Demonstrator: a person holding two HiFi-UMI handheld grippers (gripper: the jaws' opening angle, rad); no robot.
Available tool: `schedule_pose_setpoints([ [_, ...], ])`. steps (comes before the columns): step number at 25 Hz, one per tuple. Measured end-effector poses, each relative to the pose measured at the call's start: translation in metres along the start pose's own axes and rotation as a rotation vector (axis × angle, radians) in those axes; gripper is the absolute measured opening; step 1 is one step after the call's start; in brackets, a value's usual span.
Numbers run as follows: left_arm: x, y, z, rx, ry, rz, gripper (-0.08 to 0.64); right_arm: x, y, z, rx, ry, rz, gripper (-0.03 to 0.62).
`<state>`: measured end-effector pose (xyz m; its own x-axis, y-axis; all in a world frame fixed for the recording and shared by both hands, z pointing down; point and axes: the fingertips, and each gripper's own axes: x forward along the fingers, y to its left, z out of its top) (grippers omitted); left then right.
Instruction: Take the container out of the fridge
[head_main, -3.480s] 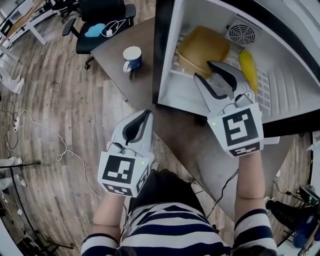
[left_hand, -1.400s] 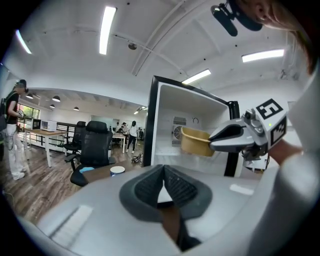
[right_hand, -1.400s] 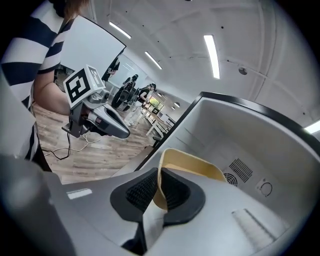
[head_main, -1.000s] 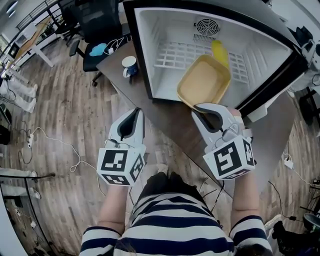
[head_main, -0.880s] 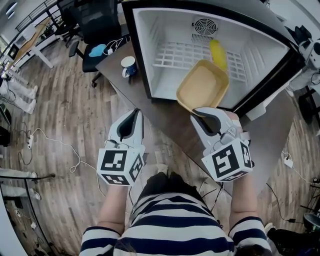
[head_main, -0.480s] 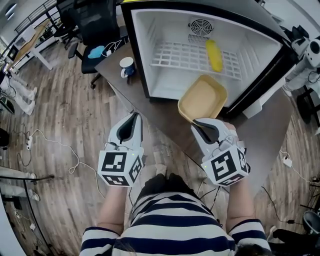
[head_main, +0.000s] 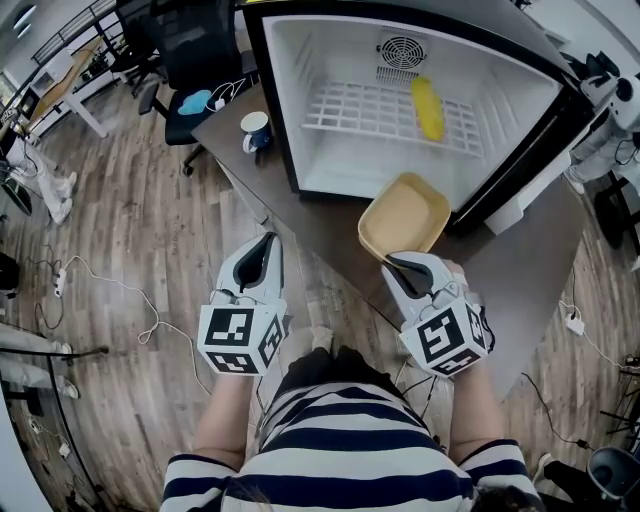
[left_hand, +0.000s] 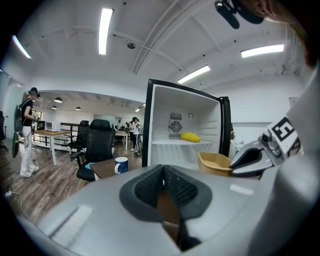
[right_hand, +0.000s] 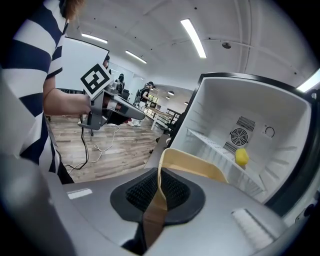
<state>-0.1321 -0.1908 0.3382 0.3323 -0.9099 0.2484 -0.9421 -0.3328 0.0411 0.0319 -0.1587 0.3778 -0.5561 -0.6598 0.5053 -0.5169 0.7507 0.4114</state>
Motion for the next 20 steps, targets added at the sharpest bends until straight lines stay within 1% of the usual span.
schedule_pose_setpoints([
  [5, -0.002, 0.000, -0.008, 0.013, 0.015, 0.012, 0.000, 0.000, 0.006, -0.013, 0.024, 0.014, 0.010, 0.021],
  [10, 0.000, -0.005, -0.014, 0.017, 0.028, 0.007, 0.000, 0.001, 0.009, -0.027, 0.045, 0.041, 0.019, 0.021],
  [20, 0.005, -0.014, -0.016, 0.022, 0.039, -0.009, 0.000, -0.001, 0.012, -0.029, 0.050, 0.033, 0.031, 0.020],
])
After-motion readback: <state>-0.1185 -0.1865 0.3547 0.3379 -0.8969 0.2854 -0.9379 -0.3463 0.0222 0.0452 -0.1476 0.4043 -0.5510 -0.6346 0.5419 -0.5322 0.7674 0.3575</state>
